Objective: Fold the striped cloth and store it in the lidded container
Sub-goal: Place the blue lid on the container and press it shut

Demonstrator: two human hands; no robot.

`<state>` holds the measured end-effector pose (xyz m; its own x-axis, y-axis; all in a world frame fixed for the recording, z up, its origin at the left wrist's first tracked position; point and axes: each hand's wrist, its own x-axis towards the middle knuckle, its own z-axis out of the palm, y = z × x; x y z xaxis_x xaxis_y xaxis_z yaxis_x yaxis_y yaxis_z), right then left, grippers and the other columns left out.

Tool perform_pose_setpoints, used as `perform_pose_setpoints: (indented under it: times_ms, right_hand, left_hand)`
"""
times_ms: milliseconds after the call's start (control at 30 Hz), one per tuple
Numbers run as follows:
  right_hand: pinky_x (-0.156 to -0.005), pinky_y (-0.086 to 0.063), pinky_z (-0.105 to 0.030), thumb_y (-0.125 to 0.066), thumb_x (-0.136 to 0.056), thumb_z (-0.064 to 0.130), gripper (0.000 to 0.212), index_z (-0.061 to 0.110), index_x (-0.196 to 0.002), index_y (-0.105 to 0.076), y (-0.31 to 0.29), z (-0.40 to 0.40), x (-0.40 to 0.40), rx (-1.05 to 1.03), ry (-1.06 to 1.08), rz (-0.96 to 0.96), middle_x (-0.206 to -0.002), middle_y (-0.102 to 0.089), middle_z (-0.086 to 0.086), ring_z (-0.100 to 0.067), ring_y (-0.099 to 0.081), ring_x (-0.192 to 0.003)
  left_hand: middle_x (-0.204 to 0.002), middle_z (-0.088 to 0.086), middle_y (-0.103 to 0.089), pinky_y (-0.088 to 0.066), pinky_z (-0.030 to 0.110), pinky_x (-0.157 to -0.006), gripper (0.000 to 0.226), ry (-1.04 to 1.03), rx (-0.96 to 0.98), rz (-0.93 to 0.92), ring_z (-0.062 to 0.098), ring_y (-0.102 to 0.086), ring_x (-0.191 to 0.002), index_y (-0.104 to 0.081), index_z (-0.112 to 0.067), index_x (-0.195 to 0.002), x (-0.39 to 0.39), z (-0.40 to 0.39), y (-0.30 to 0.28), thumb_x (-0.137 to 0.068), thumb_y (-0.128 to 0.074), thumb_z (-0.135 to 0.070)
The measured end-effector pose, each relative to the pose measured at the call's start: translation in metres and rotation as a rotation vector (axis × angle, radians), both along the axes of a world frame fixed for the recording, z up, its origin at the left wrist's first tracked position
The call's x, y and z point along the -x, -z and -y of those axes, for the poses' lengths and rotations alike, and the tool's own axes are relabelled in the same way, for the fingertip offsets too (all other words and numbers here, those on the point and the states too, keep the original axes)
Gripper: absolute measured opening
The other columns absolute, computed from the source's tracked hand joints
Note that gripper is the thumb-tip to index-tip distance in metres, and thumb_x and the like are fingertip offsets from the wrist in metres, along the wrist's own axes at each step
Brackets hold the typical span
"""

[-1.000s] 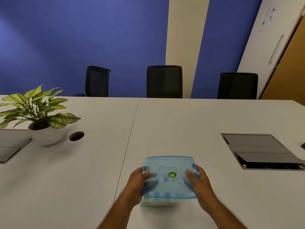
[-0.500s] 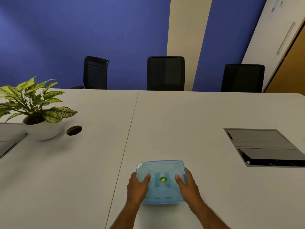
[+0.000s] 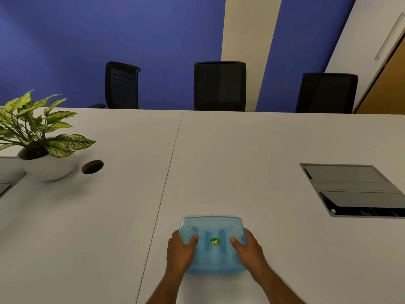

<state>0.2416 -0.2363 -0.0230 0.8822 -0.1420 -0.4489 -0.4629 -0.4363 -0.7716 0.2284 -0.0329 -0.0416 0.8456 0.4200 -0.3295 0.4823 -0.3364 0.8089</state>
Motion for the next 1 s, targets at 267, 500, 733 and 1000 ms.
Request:
perform_pose_setpoints:
  times_ms: [267, 500, 733, 1000]
  right_hand:
    - [-0.081, -0.057, -0.042, -0.079, -0.071, 0.038, 0.057, 0.01, -0.117, -0.06, 0.005, 0.004, -0.015, 0.059, 0.054, 0.021, -0.102, -0.07, -0.009, -0.024, -0.068, -0.09]
    - [-0.083, -0.057, -0.045, -0.083, -0.069, 0.035, 0.046, 0.018, -0.1, -0.055, 0.011, 0.005, -0.019, 0.024, 0.135, 0.002, -0.1, -0.069, -0.009, -0.026, -0.067, -0.09]
    - [-0.08, -0.057, -0.044, -0.082, -0.069, 0.036, 0.048, 0.012, -0.101, -0.054, 0.015, 0.006, -0.023, 0.044, 0.135, -0.011, -0.099, -0.066, -0.009, -0.027, -0.065, -0.09]
    - [-0.079, -0.056, -0.044, -0.081, -0.07, 0.037, 0.048, 0.011, -0.098, -0.052, 0.018, 0.007, -0.024, 0.071, 0.123, 0.0, -0.096, -0.064, -0.007, -0.025, -0.064, -0.088]
  left_hand:
    - [-0.106, 0.005, -0.062, -0.059, 0.041, -0.08, 0.063, 0.025, -0.056, -0.035, 0.022, -0.063, -0.094, -0.053, -0.015, -0.119, -0.011, -0.007, 0.008, -0.077, -0.072, -0.058]
    - [-0.102, 0.004, -0.062, -0.052, 0.029, -0.064, 0.061, 0.016, -0.061, -0.065, 0.02, -0.063, -0.09, -0.056, -0.016, -0.114, -0.011, -0.008, 0.01, -0.077, -0.07, -0.062]
    - [-0.103, 0.003, -0.061, -0.056, 0.033, -0.071, 0.066, -0.022, -0.061, -0.088, 0.02, -0.063, -0.092, -0.057, -0.016, -0.115, -0.011, -0.007, 0.008, -0.072, -0.072, -0.064]
    - [-0.107, 0.005, -0.064, -0.059, 0.041, -0.08, 0.074, -0.063, -0.043, -0.052, 0.023, -0.065, -0.093, -0.058, -0.016, -0.117, -0.03, -0.012, 0.001, -0.064, -0.074, -0.064]
